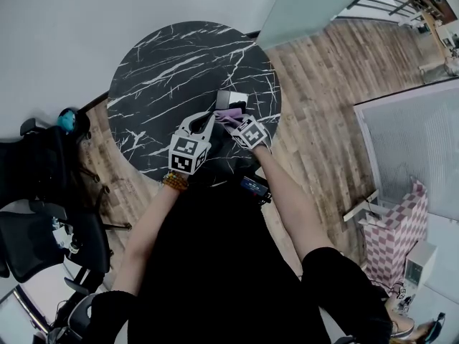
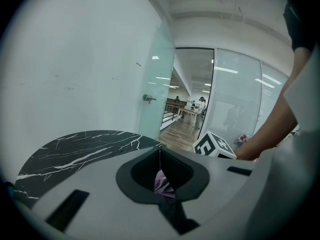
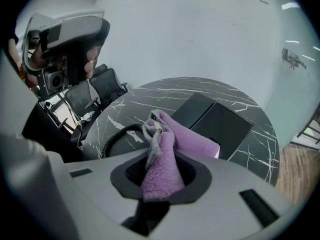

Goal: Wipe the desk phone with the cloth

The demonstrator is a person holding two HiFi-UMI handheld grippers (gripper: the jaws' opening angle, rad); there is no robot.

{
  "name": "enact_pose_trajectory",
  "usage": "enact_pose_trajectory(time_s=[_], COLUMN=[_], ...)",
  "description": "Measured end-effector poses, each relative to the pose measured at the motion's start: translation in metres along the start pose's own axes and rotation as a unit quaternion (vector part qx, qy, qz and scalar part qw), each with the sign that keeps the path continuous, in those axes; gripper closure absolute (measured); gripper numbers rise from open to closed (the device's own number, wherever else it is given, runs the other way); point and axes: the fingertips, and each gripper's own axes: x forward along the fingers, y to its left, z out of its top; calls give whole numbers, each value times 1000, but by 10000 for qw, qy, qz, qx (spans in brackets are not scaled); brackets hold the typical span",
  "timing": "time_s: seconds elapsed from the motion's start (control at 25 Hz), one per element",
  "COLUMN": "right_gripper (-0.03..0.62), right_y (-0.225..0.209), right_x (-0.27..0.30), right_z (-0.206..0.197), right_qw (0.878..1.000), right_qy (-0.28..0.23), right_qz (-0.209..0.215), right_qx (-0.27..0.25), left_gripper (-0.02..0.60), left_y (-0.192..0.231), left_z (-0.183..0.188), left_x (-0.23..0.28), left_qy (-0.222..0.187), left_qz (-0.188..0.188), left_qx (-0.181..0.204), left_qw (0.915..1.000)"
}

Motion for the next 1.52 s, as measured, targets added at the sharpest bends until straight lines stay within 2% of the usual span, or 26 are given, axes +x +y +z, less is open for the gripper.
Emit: enact_pose_trajectory(time_s=[1.52], right_gripper=[517], right_y=[30], right_x=[5], right_z=[-27], right_qw=[9984], right_qy=[285], right_qz=[482], right_qx=[7], left_gripper=[561], left_y=[-4], left_z=[-1], left_x=[0], left_qy=[28], left_qz=[-51], left_qx=[17], left_qw=[10000])
